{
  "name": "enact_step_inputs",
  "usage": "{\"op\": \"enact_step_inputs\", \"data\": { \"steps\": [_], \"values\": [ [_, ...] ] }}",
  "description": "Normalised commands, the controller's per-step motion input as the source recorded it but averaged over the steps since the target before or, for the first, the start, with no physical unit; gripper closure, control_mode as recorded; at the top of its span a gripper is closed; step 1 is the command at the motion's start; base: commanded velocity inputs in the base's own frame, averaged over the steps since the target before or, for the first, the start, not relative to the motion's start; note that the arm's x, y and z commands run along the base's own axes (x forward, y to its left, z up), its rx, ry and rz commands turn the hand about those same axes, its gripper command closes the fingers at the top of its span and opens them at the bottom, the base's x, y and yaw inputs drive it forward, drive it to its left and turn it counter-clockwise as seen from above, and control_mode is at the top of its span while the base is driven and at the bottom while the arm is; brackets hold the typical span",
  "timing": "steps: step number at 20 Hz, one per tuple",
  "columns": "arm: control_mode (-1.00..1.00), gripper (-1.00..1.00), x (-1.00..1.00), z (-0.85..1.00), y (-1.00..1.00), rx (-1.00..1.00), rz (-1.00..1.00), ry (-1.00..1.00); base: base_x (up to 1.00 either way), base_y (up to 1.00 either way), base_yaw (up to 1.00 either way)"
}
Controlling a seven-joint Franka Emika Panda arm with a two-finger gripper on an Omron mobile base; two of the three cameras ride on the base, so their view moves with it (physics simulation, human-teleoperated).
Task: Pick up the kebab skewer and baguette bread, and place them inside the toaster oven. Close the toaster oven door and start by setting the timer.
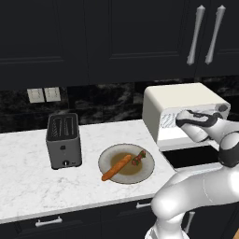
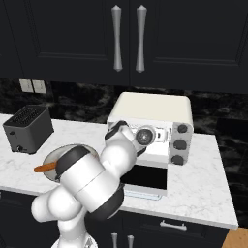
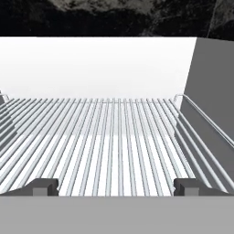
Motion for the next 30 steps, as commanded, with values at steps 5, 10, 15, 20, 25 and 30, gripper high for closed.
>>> {"op": "enact_step_inputs", "data": {
  "steps": [5,10,15,20,25,30],
  "values": [
    [-1.0,-1.0,-0.4,-0.82,-0.08,0.06,0.0,0.03,0.0,0.0,0.0],
    [-1.0,-1.0,-0.79,-1.0,-0.2,0.1,0.0,0.0,0.0,0.0,0.0],
    [-1.0,-1.0,-0.92,-1.0,-0.07,0.01,0.0,0.0,0.0,0.0,0.0],
    [-1.0,-1.0,-0.97,-0.96,0.0,0.0,0.0,0.09,0.0,0.0,0.0],
    [-1.0,-1.0,-0.9,-0.92,-0.01,0.0,0.0,0.18,0.0,0.0,0.0],
    [-1.0,-1.0,-0.7,-0.8,0.0,0.0,0.0,0.17,0.0,0.0,0.0]
  ]
}}
